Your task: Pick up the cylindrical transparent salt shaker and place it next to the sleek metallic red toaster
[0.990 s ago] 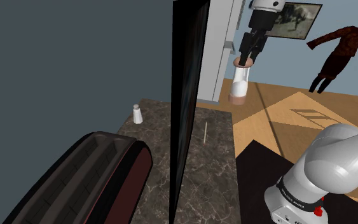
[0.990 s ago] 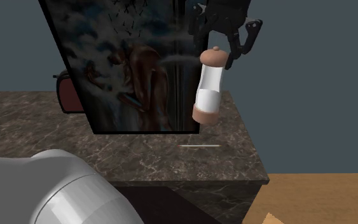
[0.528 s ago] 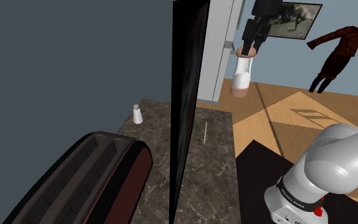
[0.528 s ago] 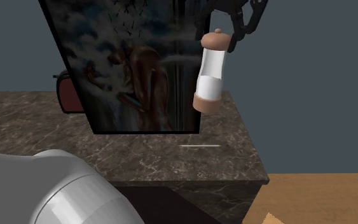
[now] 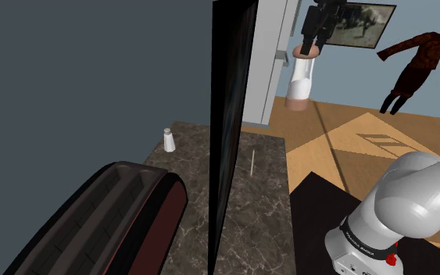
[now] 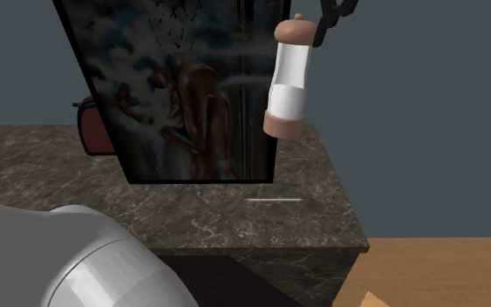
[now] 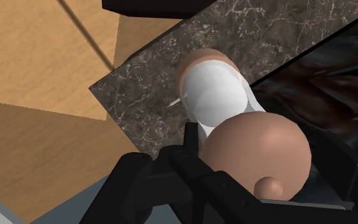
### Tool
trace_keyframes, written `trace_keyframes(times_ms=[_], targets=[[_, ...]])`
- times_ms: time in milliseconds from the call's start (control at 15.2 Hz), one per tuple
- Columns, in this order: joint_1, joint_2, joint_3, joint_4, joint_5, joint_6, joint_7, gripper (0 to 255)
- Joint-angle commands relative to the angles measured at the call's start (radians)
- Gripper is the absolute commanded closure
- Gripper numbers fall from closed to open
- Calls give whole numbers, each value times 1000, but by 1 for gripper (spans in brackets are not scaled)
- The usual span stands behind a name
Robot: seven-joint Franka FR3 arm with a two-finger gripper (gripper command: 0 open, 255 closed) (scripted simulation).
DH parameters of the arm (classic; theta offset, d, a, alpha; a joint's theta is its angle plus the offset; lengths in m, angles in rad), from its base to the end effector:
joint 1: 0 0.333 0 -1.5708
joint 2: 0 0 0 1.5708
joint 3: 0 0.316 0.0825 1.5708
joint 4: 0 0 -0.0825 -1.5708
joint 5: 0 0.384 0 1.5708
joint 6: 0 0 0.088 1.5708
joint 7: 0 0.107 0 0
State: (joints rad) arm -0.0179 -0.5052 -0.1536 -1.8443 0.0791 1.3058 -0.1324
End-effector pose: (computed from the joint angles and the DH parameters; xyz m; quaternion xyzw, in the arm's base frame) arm 0.3533 -0.0722 0.7064 -0.9970 -0.0003 0.0079 0.0772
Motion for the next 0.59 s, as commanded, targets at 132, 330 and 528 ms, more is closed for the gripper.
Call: trace_keyframes(times_ms=[132, 330, 528], targets=[[18, -49, 71, -39, 34, 0, 90, 255], [32, -83, 131, -68, 68, 5, 164, 255], [48, -107, 191, -87, 103, 11, 238, 255]])
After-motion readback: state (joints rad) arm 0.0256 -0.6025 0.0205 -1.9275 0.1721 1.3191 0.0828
